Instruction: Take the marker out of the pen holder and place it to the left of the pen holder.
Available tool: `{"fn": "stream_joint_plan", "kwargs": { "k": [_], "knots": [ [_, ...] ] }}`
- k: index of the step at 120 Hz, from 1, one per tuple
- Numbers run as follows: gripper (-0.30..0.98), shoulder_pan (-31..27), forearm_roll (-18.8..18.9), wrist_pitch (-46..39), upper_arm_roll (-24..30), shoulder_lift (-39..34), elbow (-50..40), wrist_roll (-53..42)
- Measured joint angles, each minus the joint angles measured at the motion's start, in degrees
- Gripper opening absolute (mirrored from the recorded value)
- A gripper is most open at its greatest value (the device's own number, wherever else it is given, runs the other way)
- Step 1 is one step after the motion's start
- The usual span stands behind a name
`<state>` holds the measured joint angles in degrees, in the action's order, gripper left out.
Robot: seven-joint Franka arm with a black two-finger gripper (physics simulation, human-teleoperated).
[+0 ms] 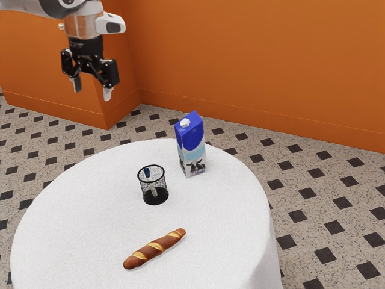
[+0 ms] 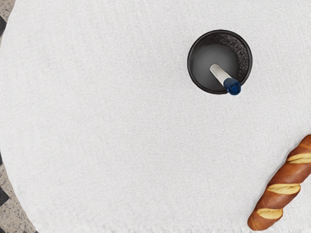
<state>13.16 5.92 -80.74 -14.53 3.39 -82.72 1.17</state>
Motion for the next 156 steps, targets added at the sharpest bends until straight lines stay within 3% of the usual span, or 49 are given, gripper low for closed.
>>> {"fn": "stream_joint_plan", "kwargs": {
  "k": [16, 32, 49, 72, 102, 156],
  "knots": [
    [0.69, 3.38, -0.1, 3.86, 0.35, 1.14, -0.36, 0.37],
    [0.69, 5.31, 0.38, 6.16, 0.74, 14.58, -1.78, 0.65],
    [0.69, 3.4, 0.74, 7.42, 0.52, 21.96, -2.81, 0.82],
    [0.69, 1.17, 0.72, 8.22, 0.58, 23.5, -3.07, 0.01],
    [0.68, 0.81, -3.82, 8.66, 4.11, 28.95, 3.54, -0.05],
    [0.5, -2.2, -4.54, 8.62, 6.08, 36.05, 13.28, -0.29]
  ]
}}
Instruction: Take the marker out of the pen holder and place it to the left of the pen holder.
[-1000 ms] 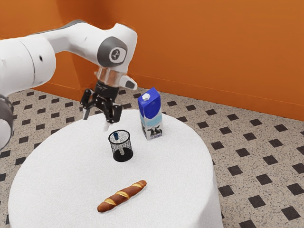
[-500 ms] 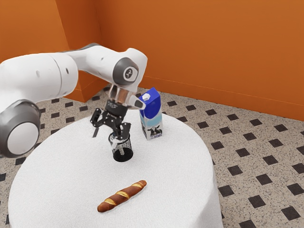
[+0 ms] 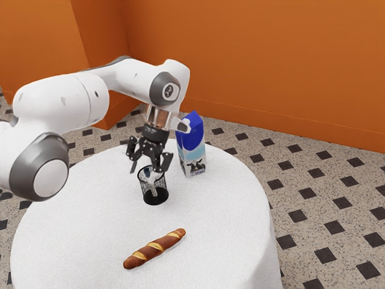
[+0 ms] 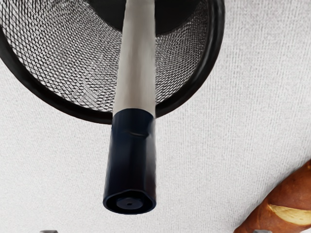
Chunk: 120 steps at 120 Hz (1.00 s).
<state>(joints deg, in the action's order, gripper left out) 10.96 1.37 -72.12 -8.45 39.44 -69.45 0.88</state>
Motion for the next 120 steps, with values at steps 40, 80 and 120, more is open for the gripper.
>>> {"fn": "stream_joint_plan", "kwargs": {
  "k": [40, 80, 120],
  "knots": [
    [0.31, -1.23, 0.28, -0.01, 1.46, 0.66, 1.49, 0.11],
    [0.28, -2.43, 0.48, -1.04, 1.94, 2.95, 3.8, 0.42],
    [0.23, -3.05, 0.96, -1.37, 1.95, 3.41, 4.25, 0.5]
  ]
}}
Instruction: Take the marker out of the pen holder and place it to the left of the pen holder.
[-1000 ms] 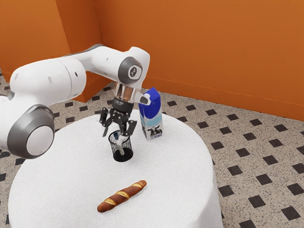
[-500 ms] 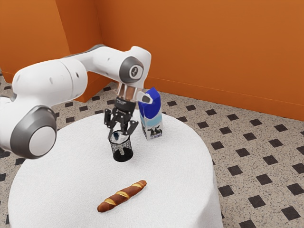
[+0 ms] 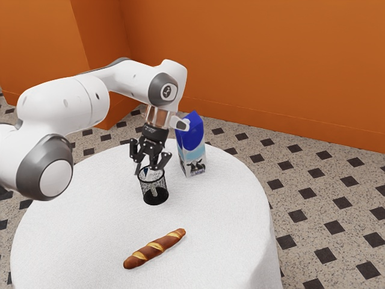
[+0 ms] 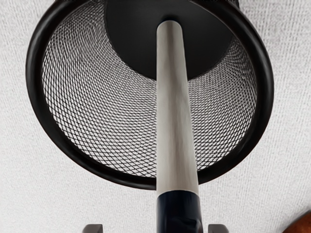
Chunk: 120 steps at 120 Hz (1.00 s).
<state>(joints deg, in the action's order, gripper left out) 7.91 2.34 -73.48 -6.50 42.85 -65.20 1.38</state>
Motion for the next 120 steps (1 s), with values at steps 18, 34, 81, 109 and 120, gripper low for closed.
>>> {"fn": "stream_joint_plan", "kwargs": {
  "k": [18, 34, 81, 109, 120],
  "knots": [
    [0.18, 0.0, 0.02, -0.56, 0.66, 0.03, -0.01, 0.05],
    [0.13, 0.2, 0.03, -0.97, 1.26, 0.16, -0.01, 0.14],
    [-0.07, 0.11, 1.63, -0.91, 0.93, -1.04, -0.15, 0.21],
    [-0.09, -0.25, 4.4, 4.87, 0.67, -12.93, -0.04, -0.06],
    [-0.1, -4.01, 5.06, 6.06, 0.95, -15.96, 0.89, -1.07]
  ]
}}
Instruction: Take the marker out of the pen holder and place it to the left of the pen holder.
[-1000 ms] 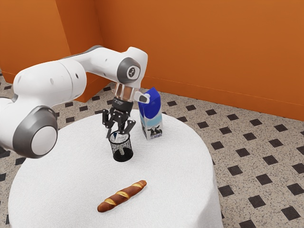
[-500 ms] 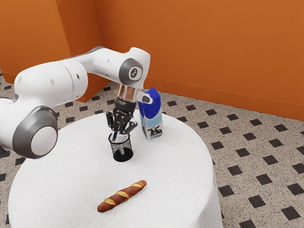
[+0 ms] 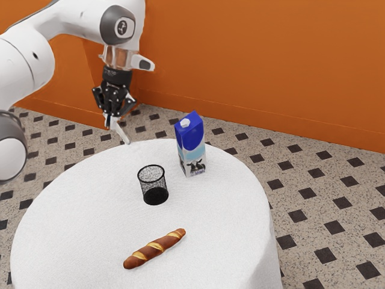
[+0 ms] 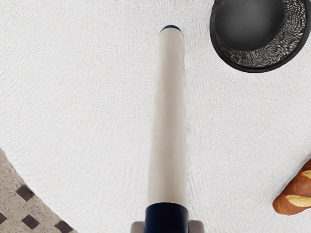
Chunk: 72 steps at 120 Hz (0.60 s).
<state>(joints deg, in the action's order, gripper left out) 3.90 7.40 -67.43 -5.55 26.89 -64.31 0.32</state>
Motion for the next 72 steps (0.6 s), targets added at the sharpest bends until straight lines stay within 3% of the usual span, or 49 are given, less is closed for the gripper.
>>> {"fn": "stream_joint_plan", "kwargs": {
  "k": [12, 24, 45, 72],
  "knots": [
    [-0.1, -6.58, -2.92, -4.37, -0.05, -0.16, -2.08, -2.83],
    [-0.1, -11.77, -10.76, -12.91, -0.12, 0.16, -10.63, -7.46],
    [-0.1, -14.91, -23.14, -25.38, -0.15, 1.96, -16.7, -17.43],
    [-0.1, -17.67, -27.75, -37.2, -0.23, 6.51, -18.03, -32.42]
  ]
}}
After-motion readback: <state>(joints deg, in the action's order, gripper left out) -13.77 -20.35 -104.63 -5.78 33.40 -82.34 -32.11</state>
